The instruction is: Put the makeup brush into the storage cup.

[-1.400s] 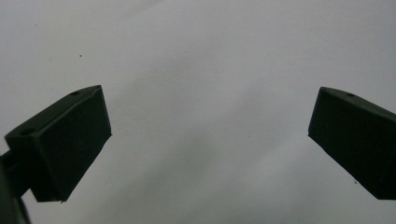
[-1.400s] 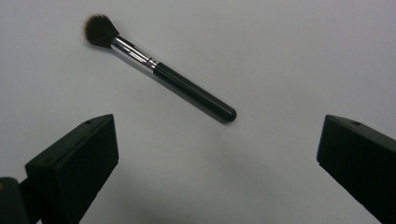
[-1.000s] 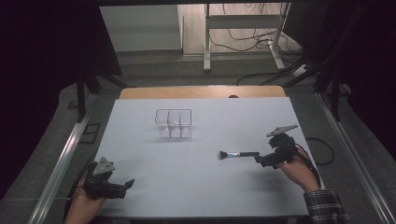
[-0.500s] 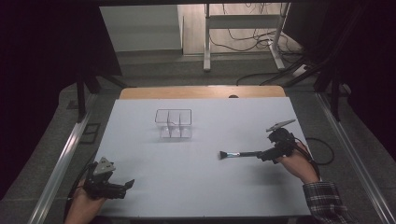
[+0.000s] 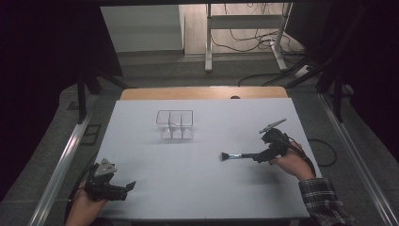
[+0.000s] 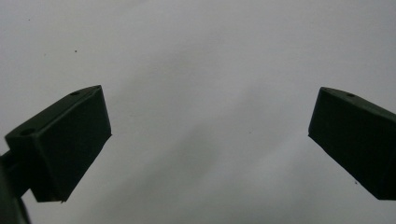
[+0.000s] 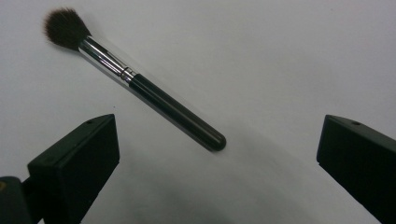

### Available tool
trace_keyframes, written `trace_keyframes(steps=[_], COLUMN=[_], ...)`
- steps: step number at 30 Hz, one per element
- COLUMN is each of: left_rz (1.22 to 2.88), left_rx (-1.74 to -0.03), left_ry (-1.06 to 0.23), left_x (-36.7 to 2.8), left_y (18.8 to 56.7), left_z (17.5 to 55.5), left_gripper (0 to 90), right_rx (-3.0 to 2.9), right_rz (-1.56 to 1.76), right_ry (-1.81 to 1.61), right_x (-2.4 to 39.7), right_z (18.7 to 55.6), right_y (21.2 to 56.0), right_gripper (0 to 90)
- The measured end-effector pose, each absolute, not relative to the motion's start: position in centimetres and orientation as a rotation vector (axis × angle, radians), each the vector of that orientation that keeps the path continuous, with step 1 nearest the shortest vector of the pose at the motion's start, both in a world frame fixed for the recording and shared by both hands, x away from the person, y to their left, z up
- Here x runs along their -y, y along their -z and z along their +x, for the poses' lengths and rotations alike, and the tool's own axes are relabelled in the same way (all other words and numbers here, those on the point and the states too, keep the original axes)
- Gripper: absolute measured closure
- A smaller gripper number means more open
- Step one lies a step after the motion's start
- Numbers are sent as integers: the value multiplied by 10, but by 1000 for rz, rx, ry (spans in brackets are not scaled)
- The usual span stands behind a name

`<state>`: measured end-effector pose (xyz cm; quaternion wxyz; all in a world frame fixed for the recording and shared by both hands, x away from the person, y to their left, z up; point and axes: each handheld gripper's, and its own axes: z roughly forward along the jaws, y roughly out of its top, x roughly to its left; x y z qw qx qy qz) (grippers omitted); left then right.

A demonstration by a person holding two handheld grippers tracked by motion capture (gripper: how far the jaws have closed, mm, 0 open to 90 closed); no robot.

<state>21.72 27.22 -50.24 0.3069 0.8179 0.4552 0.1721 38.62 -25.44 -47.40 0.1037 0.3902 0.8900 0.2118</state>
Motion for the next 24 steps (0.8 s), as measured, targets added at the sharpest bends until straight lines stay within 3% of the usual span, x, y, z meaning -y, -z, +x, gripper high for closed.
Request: trace_keyframes(steps=[24], left_rz=[2173], left_rx=[-1194], left_ry=[-447], left_x=[-271], left_y=[503], left_z=[220], left_gripper=[0], right_rx=[-2709], right_rz=[1070], right_ry=[-599], right_x=[219], right_z=[392], right_y=[482], right_gripper=[0])
